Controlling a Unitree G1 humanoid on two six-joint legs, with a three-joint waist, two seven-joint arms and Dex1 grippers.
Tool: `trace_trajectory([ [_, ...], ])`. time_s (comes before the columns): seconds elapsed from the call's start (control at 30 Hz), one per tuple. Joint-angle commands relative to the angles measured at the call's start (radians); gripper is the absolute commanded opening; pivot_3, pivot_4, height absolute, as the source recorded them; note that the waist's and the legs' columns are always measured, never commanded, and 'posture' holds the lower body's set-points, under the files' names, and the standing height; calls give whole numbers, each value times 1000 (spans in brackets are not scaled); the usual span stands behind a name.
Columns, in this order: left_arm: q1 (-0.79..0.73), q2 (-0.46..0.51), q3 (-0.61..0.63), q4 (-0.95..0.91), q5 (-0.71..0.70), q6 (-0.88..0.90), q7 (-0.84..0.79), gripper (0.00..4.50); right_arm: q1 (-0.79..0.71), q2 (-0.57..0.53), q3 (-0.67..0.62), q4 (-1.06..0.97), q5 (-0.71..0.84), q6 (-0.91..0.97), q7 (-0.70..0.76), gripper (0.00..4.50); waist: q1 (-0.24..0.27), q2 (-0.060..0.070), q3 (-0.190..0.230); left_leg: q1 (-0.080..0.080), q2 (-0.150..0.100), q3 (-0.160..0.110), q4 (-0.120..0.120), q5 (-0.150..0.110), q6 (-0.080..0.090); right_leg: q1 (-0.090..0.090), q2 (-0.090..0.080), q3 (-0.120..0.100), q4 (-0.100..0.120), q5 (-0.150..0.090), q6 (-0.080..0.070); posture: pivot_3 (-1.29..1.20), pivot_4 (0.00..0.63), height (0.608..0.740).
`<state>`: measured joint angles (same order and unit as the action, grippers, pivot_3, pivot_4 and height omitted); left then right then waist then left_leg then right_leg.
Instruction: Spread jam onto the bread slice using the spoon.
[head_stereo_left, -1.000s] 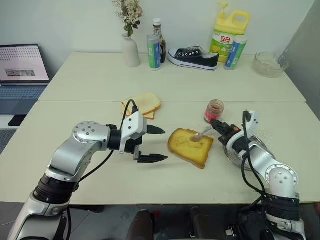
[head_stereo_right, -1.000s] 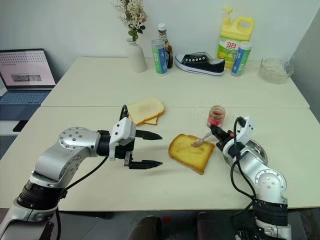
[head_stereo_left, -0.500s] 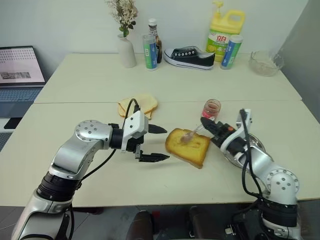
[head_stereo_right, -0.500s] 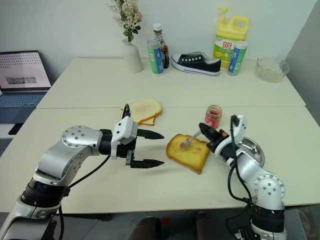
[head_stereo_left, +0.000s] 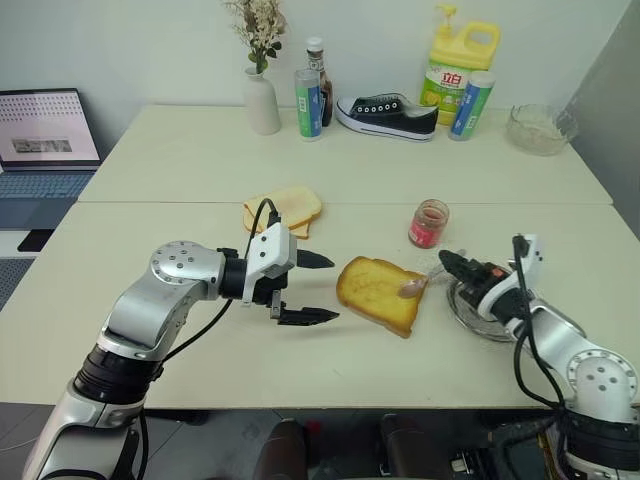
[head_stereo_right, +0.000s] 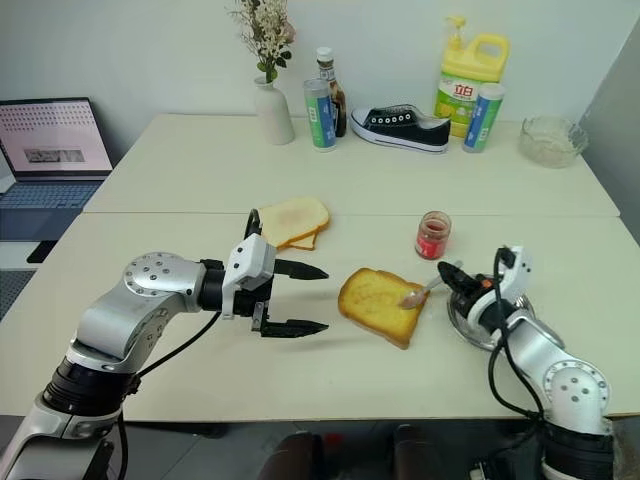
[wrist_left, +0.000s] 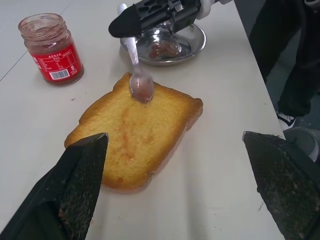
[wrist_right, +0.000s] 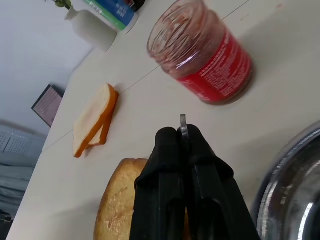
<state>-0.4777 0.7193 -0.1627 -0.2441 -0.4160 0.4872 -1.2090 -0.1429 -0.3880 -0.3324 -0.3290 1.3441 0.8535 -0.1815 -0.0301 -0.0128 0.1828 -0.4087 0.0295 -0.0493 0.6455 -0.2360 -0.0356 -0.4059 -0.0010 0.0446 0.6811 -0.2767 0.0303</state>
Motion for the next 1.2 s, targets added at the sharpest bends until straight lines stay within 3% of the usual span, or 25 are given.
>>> trace_trajectory([
  [0.03,-12,1,5,-20,-2,-18,-3,4500,-11,5,-3,-65,83,4,-41,27,-1,0,0,0,0,0,0,0,0,0,0,0,0,0,0,0,150,740],
  [0.33,-72,-15,30,-18,-59,35,-2,4500,-129,28,102,-227,331,-61,-208,27,-4,0,0,0,1,-1,0,0,0,0,1,0,0,0,0,0,150,740],
  [0.5,-159,-66,-11,-50,-79,54,3,4500,-141,-72,36,-243,360,-126,-273,27,5,-1,1,-2,-1,0,1,0,0,0,-1,-1,-1,0,0,0,150,740],
  [0.63,-209,-130,-71,-32,-36,21,7,4500,-59,-184,-83,-280,393,-164,-278,27,5,-1,1,-3,-1,-1,1,0,0,0,-2,-1,-2,0,0,0,150,740],
  [0.83,-217,-214,-191,54,82,-89,13,4500,185,-254,-257,-265,315,-197,-183,27,1,-1,0,-2,0,-1,0,0,0,0,0,0,-1,0,0,0,150,740],
  [1.1,-226,-272,-276,227,242,-265,22,4500,283,-161,-217,-88,124,-246,66,27,-4,0,0,2,0,2,0,1,2,2,1,2,0,-2,3,0,150,740],
  [1.2,-219,-306,-264,255,234,-266,32,4500,272,-136,-205,-17,75,-252,154,27,-2,0,0,3,0,2,0,1,2,2,1,3,0,-2,3,0,150,740],
])
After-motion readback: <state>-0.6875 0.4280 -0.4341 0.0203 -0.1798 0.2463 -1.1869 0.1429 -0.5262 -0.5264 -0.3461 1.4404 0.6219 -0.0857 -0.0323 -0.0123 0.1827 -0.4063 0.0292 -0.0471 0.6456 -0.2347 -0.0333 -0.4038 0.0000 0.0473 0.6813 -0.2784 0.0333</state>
